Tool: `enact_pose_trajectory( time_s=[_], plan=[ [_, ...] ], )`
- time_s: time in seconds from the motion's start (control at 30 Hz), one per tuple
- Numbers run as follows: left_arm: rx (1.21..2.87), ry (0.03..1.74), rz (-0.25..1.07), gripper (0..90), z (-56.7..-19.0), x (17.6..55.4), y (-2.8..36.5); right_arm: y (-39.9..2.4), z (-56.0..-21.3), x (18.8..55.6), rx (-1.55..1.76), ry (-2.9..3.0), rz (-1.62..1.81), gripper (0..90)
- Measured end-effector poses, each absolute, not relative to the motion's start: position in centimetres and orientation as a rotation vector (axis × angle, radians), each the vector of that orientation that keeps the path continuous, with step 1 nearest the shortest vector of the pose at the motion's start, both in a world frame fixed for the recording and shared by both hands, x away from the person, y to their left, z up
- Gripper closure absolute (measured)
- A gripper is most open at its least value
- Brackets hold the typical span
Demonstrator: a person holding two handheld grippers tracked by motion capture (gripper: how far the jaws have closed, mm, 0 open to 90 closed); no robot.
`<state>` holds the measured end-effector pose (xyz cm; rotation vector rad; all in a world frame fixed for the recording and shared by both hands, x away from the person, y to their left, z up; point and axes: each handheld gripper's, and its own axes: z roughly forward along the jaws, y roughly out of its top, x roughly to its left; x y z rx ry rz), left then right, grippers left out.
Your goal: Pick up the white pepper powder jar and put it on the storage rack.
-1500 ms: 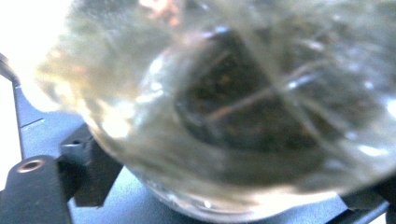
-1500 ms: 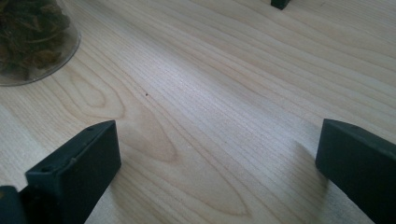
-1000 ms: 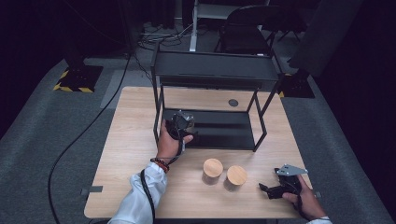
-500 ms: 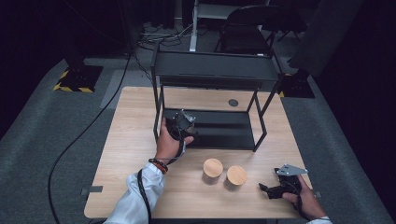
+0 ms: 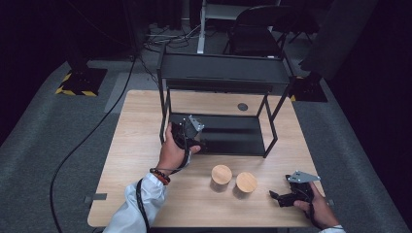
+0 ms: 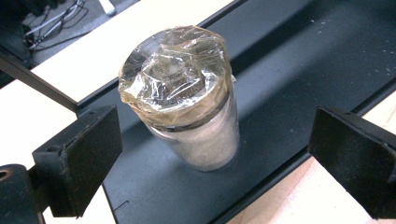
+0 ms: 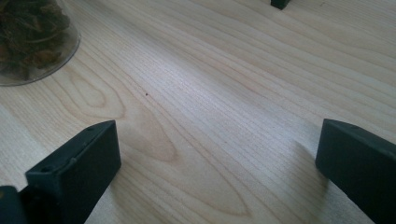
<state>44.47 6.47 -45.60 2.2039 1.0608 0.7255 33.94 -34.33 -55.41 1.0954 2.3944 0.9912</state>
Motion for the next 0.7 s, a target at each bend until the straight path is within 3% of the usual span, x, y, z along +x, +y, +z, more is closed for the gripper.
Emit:
enact_pose_trajectory(
  time_s=[0.7],
  plan=[
    [2.224, 0.947, 0.783, 2.7, -45.0, 40.8, 8.2, -34.3, -55.4, 33.9, 1.095, 2.395, 0.991, 0.0]
  ],
)
